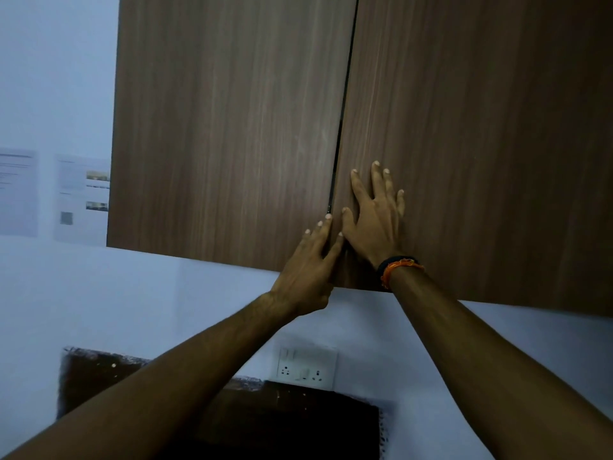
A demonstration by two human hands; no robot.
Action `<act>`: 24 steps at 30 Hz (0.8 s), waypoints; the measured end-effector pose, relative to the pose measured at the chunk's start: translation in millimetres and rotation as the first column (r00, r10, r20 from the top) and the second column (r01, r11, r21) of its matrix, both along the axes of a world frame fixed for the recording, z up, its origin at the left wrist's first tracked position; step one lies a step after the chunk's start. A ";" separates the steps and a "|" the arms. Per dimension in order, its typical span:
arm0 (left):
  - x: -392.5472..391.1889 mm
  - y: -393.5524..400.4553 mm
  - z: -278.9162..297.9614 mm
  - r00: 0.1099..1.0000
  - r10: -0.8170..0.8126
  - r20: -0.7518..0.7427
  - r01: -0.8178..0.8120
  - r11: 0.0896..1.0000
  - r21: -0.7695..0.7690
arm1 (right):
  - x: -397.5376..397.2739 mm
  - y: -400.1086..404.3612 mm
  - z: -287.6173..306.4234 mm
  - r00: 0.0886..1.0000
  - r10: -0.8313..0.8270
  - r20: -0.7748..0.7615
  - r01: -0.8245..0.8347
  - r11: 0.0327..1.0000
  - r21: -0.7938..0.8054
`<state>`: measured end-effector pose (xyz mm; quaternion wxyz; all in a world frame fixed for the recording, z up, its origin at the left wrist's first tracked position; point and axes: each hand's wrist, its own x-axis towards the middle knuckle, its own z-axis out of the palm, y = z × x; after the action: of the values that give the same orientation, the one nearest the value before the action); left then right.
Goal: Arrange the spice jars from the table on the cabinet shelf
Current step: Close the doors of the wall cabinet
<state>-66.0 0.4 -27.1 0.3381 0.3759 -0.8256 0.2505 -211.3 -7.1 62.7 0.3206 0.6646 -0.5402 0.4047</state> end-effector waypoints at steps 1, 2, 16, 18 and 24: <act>0.4 -5.3 0.7 0.999 0.040 0.028 -0.039 0.999 -0.005 | -0.9 -3.9 -1.3 1.000 -0.016 -0.017 0.016 1.000 0.006; 0.7 -11.8 0.9 0.996 0.076 0.056 -0.075 0.997 -0.011 | -1.9 -8.5 -2.7 0.999 -0.026 -0.033 0.026 1.000 0.015; -3.6 -57.7 3.2 0.981 0.130 0.141 -0.122 0.990 -0.069 | 2.4 -46.1 -18.8 0.989 -0.117 -0.094 0.121 0.992 0.035; -1.6 -59.5 2.9 0.978 0.138 0.156 -0.129 0.989 -0.068 | 2.8 -47.1 -19.9 0.989 -0.113 -0.094 0.116 0.993 0.032; -0.8 -59.7 4.1 0.963 0.185 0.197 -0.176 0.983 -0.059 | -1.8 -40.5 -17.5 0.989 -0.091 -0.113 0.099 0.993 0.068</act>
<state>-66.8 -59.3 -23.0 0.2362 0.4151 -0.8126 0.3341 -213.1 -47.6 45.2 0.3442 0.6707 -0.5671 0.3318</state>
